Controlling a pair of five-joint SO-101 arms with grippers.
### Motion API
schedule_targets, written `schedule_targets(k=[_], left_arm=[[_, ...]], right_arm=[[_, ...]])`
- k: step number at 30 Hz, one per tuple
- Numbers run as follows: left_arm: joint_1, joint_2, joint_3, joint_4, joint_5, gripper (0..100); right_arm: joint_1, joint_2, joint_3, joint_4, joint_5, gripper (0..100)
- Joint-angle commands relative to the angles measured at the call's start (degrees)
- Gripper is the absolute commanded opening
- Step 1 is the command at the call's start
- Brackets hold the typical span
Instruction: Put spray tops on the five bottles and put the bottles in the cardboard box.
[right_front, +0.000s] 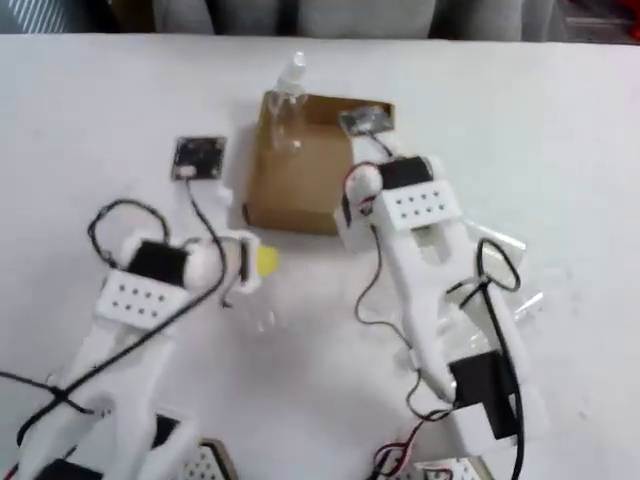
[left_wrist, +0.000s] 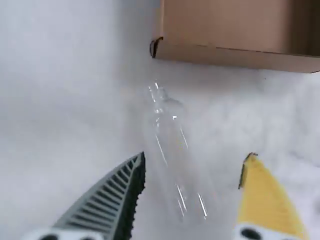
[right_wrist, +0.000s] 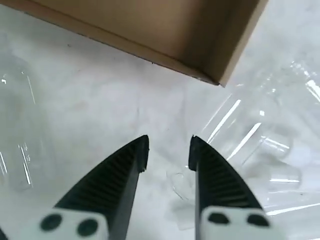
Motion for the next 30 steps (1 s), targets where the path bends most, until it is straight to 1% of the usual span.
schedule_targets(k=[1, 5, 9, 13, 17, 22, 25, 30], left_arm=[[0.75, 6.81, -1.41, -3.16, 6.42, 31], [-0.48, 16.31, -5.8, -1.93, 12.13, 31], [-0.75, 25.45, -10.46, 0.09, 13.27, 31], [-1.19, 33.8, -14.77, -0.44, 13.45, 31], [-3.74, 40.22, -19.08, -0.44, 17.85, 31], [-4.0, 44.35, -20.92, -0.7, 18.2, 31], [-3.21, 45.05, -20.31, -2.9, 18.2, 31], [-3.12, 45.05, -20.31, -3.16, 18.46, 30]], right_arm=[[0.75, -1.45, -0.35, -1.1, 0.62, 11.5], [0.75, -1.45, -0.35, -1.1, 0.62, 11.5], [0.66, -1.45, -0.35, -1.1, 0.62, 11.5], [0.66, -1.45, -0.35, -1.1, 0.62, 11.5], [0.75, -1.45, -0.35, -1.1, 0.62, 11.5], [0.92, -1.45, -0.35, -1.1, 0.62, 11.5], [1.01, -1.45, -0.35, -1.1, 0.62, 11.5], [1.01, -1.45, -0.35, -1.1, 0.62, 11.5]])
